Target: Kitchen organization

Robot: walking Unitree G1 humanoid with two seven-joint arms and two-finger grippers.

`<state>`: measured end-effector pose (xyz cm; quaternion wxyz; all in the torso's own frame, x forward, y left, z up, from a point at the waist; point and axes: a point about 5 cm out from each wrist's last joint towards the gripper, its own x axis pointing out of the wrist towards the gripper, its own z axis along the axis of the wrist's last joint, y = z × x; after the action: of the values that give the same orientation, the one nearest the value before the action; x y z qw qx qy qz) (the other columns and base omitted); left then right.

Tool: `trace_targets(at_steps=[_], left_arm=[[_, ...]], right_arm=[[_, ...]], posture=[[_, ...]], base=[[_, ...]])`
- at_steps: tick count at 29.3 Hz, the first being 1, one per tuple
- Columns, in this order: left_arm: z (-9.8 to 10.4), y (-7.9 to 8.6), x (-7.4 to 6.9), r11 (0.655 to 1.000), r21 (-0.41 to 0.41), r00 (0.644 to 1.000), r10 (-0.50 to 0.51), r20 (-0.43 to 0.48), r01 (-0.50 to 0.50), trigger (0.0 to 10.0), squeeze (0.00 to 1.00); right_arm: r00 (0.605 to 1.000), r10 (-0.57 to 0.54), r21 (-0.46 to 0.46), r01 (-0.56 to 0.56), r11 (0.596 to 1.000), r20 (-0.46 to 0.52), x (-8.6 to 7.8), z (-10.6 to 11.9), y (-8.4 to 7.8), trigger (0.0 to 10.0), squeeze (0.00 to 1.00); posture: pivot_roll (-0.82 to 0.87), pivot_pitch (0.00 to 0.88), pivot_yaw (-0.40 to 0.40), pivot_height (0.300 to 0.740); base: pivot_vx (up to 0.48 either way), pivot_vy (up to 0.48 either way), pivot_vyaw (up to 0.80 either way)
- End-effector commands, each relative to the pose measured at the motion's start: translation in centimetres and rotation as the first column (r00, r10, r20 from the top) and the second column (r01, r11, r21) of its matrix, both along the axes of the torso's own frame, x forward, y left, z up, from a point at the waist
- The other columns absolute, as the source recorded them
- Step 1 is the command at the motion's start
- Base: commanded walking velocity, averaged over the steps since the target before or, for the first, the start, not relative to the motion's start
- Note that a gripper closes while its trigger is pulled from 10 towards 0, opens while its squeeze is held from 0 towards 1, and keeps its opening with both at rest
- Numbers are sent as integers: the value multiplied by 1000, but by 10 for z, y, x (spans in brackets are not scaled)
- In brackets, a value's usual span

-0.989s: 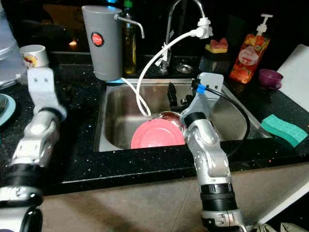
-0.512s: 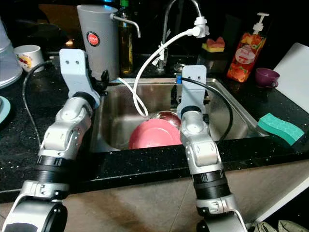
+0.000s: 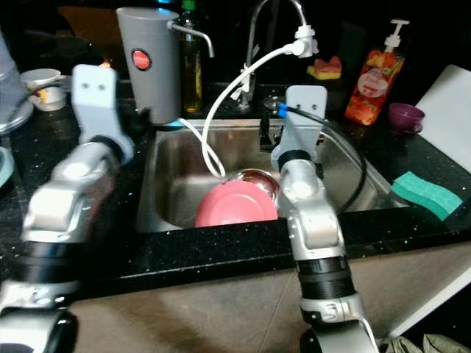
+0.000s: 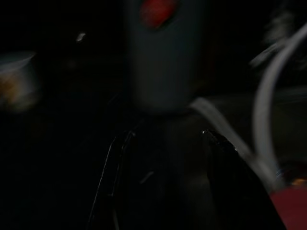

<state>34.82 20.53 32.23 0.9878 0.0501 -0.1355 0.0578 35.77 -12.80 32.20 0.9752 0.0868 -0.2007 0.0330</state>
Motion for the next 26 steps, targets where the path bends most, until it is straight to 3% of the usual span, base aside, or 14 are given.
trace_targets(at_steps=[1,5,8,9,11,15,17,18,22,23,24,26], left_arm=[[-2,4,-5,1000,-2,1000,-2,-21,2,10000,0],[-3,8,-11,1000,27,1000,15,-25,-14,10000,0],[-3,27,-17,979,132,986,159,-41,-152,10000,0],[-3,27,-17,979,132,986,159,-41,-152,10000,0],[-5,57,-29,947,250,961,241,-132,-203,10000,0],[-5,75,-38,930,290,939,285,-191,-224,10000,0],[-4,108,-52,898,333,889,380,-254,-289,10000,0],[-4,108,-52,898,333,889,380,-254,-289,10000,0],[-11,132,-58,832,429,831,489,-264,-353,10000,0],[-11,132,-58,832,429,831,489,-264,-353,10000,0],[-13,138,-59,806,461,807,526,-270,-371,10000,0],[-13,143,-60,799,463,793,542,-276,-385,10000,0]], right_arm=[[1000,1,37,-1,999,7,-1,-3,-8,10000,0],[1000,-7,31,7,999,12,-1,-4,-10,10000,0],[1000,-9,16,9,1000,16,-2,-5,-11,10000,0],[1000,-9,16,9,1000,16,-2,-5,-11,10000,0],[1000,-7,18,7,1000,16,-3,-7,-14,10000,0],[1000,-6,19,6,1000,14,-3,-7,-17,10000,0],[1000,-5,23,5,1000,12,-2,-9,-19,10000,0],[1000,-5,23,5,1000,12,-2,-9,-19,10000,0],[1000,-2,25,1,1000,15,-1,-8,-19,10000,0],[1000,-2,25,1,1000,15,-1,-8,-19,10000,0],[1000,2,25,-2,1000,18,-1,-8,-18,10000,0],[1000,2,25,-3,1000,19,-2,-8,-18,10000,0]], posture=[[110,156,-100,740],[110,156,-102,740],[115,155,-100,740],[115,155,-100,740],[127,158,-93,740],[137,162,-92,740],[154,166,-92,740],[154,166,-92,740],[154,165,-91,740],[154,165,-91,740],[151,166,-91,740],[152,165,-89,740]], base=[[0,0,0],[0,0,0],[0,0,0],[0,0,0],[0,0,0],[0,0,0],[0,0,0],[0,0,0],[0,0,0],[0,0,0],[0,0,0],[0,0,0]])
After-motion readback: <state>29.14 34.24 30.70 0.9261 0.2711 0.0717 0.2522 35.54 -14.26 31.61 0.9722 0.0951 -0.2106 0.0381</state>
